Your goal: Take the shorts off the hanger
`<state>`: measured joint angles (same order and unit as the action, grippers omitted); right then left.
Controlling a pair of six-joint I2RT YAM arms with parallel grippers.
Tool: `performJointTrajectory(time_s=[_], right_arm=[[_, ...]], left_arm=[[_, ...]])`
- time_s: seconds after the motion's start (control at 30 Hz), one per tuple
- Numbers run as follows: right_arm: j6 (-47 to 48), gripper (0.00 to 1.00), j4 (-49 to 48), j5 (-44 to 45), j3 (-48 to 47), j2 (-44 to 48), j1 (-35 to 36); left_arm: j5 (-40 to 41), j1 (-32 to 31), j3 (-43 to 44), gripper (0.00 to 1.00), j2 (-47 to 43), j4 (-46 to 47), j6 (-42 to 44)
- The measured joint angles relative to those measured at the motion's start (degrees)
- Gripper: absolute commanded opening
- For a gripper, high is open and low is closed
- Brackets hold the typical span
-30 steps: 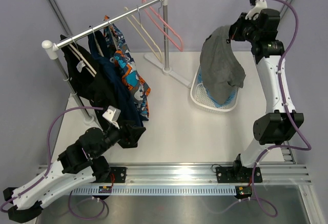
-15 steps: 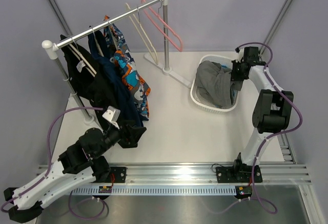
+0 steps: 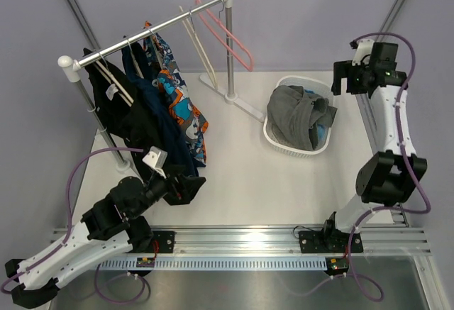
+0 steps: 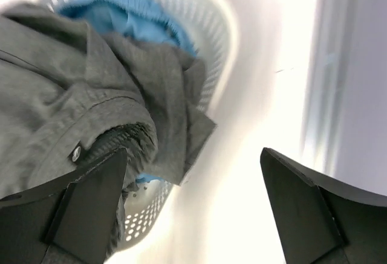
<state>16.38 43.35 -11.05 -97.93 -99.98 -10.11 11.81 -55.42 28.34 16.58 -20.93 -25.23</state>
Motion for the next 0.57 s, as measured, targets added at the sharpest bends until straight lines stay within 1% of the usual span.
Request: performJointTrajectory(time_s=[0.17,0.3,0.4,0.57], right_arm=[[0.59,0.99,0.5,-0.74,-0.61,12.63,-0.96],[-0.44,1.0,-0.68,-2.14,3.13,21.59,-0.76],[-1.95,0.99,-2.25,-1.75,7.82,26.08,-0.76],[-3.1,0.99,-4.94,-0.39,14.86,29.79,-0.76]], left_arm=[[-0.04,0.0,0.07,0.99,0.24,-0.13,0.55],[-0.13,0.0,0.98,0.99,1.88,-0.42,1.25],[-0.17,0.0,2.01,0.99,3.15,-0.55,1.51],[-0.17,0.0,3.37,0.99,4.02,-1.09,2.38]])
